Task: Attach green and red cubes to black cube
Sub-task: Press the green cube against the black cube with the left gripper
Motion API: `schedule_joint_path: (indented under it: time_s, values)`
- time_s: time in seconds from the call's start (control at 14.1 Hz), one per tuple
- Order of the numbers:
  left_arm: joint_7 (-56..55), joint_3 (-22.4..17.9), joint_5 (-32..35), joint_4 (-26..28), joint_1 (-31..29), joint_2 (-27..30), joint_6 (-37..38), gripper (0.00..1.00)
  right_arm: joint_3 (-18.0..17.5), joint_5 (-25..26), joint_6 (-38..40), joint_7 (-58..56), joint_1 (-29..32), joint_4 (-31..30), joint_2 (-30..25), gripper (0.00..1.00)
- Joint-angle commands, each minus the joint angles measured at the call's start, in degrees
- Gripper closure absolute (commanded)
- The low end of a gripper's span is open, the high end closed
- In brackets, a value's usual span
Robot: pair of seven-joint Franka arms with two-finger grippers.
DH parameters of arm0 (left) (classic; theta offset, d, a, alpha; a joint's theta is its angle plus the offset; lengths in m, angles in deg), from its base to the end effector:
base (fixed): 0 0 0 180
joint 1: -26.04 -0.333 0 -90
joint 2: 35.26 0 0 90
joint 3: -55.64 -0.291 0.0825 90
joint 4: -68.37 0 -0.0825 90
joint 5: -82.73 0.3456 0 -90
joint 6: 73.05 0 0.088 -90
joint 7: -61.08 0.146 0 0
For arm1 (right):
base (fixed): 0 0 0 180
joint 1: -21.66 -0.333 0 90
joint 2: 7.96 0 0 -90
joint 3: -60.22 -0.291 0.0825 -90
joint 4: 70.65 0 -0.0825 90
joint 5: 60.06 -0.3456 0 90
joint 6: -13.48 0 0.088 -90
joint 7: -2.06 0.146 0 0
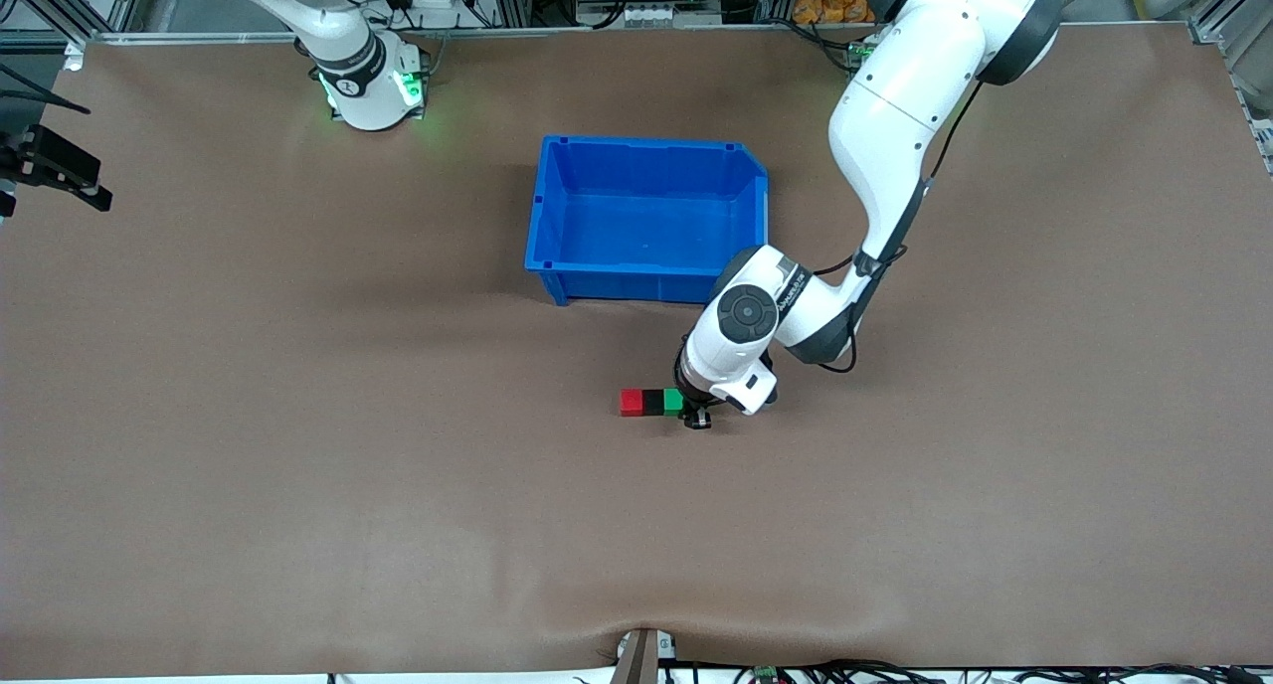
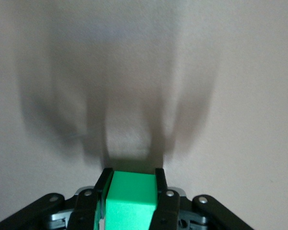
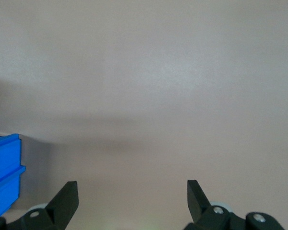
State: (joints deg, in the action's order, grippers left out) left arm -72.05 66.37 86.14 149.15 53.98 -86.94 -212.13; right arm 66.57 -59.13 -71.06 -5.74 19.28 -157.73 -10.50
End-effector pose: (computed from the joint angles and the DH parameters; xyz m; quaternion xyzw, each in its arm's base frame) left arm 0.5582 -0.4165 0.1491 0.6631 0.7440 -0.0452 0.0686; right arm 0.4923 -0.0379 0.5963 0.9994 0.0327 -0.0007 0.0056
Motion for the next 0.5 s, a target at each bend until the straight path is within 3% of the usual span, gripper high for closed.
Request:
schedule_joint_path:
  time_s: [0.0,0.21,0.28,0.36,0.43]
  values:
    - [-1.1,-0.9,1.1,-1.5,1.0,0.1,3.7,1.00,-0.6,0.3,0.9,-0.8,1.0,1.5,0.7,0.00]
    - [-0.8,-1.0,1.2,-1.6,1.0,0.4,4.8,1.00,-0.6,0.4,0.9,-0.8,1.0,1.5,0.7,0.00]
    - [-0.6,-0.9,1.3,-1.7,0.9,0.4,4.8,0.77,-0.6,0.3,0.9,-0.8,1.0,1.5,0.8,0.00]
    - [-0.5,-0.9,1.4,-1.9,0.9,0.4,4.8,0.48,-0.6,0.3,0.9,-0.8,1.0,1.5,0.8,0.00]
    - [-0.5,-1.0,1.5,-2.3,0.9,0.4,4.9,0.00,-0.6,0.3,0.9,-0.8,0.9,1.5,0.8,0.00]
